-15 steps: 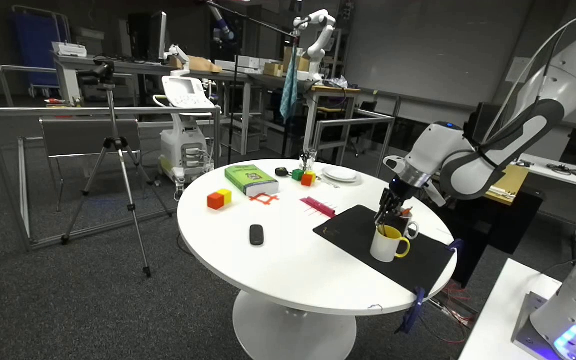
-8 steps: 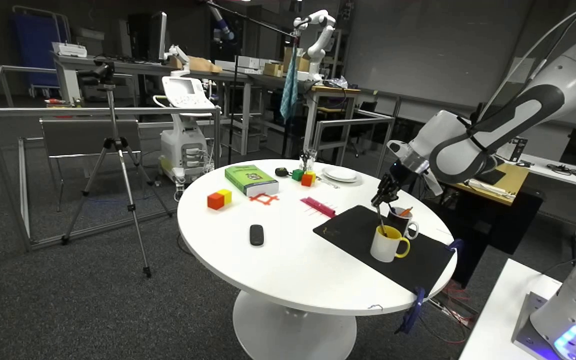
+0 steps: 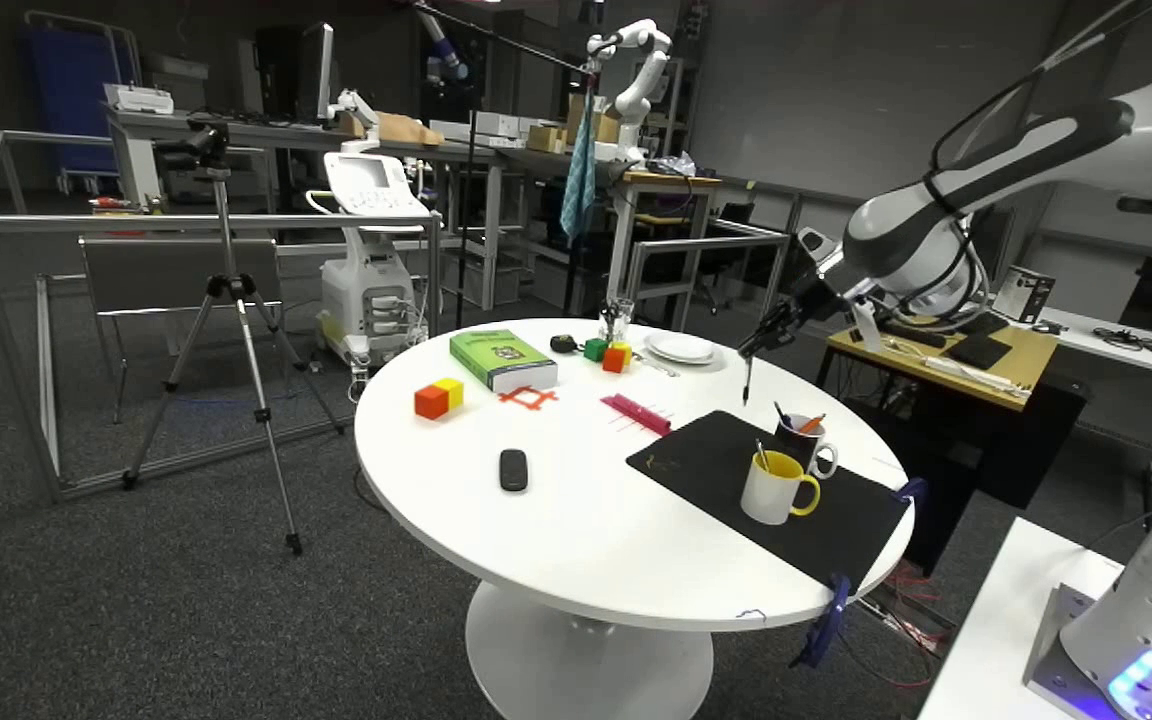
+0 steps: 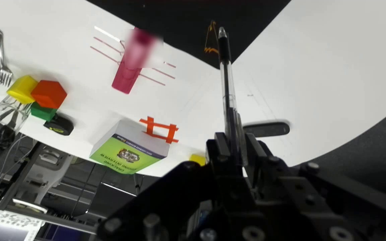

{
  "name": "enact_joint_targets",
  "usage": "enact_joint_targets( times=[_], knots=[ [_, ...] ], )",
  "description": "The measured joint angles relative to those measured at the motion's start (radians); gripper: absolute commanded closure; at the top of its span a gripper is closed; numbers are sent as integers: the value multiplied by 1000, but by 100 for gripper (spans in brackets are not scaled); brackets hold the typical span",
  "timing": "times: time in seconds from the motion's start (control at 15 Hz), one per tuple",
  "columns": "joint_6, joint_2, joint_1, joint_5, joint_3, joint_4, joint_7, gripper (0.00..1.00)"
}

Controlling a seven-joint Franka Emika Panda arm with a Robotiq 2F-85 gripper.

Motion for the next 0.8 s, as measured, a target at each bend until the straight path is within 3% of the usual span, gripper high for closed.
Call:
enact_joint_targets(
  times=[0.13,0.33,0.53,0.6,0.67,0.8],
  knots=[
    [-81,-98,43,149,-84,-1,-104,96],
    [-220,-272,49,177,-206,-52,-133,96],
    [-324,-422,63,-6,-380,-146,-86,96],
    [-346,-459,80,-103,-458,-177,-54,83],
    [-377,-491,79,-148,-510,-198,-51,83],
    [-422,-535,41,-158,-537,-218,-76,83]
  ],
)
